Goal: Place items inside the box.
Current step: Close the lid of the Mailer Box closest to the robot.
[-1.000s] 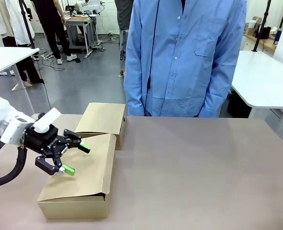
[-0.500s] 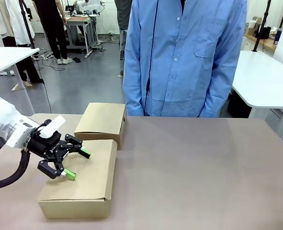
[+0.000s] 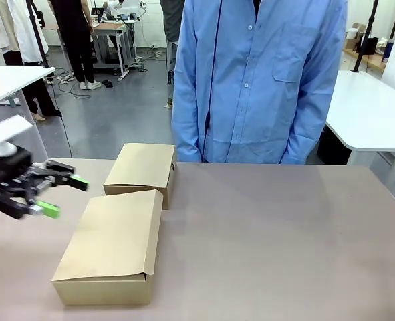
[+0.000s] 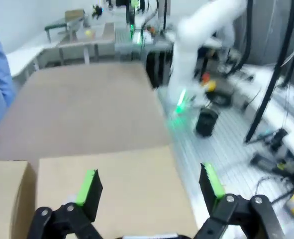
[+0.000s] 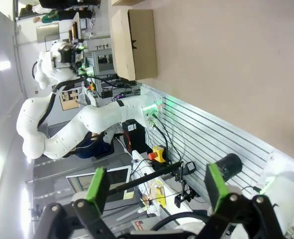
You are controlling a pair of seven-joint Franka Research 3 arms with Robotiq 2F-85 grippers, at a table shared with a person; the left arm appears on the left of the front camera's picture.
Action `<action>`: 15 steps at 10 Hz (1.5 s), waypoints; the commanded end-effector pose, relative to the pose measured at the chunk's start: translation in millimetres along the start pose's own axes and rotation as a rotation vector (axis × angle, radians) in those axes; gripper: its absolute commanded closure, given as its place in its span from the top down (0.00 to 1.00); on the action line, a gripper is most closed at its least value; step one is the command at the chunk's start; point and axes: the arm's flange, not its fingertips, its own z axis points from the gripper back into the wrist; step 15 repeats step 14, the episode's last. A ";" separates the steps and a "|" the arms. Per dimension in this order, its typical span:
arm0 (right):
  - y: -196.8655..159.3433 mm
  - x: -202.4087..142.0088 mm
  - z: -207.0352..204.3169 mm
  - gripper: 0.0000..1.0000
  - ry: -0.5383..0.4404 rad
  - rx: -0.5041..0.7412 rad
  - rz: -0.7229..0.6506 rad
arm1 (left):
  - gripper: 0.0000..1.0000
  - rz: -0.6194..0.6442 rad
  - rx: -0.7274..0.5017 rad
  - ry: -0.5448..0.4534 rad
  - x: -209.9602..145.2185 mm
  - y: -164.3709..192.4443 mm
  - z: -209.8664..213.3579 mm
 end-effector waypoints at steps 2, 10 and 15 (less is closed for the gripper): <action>4.9 0.1 2.5 1.00 -0.003 0.015 -0.012 | 1.00 0.472 0.163 -0.098 9.7 -32.8 16.7; 4.9 0.1 2.5 1.00 -0.003 0.015 -0.012 | 1.00 1.021 0.040 -0.321 -51.6 -1.7 45.6; 4.9 0.1 2.5 1.00 -0.003 0.015 -0.012 | 1.00 1.021 0.040 -0.321 -51.6 -1.7 45.6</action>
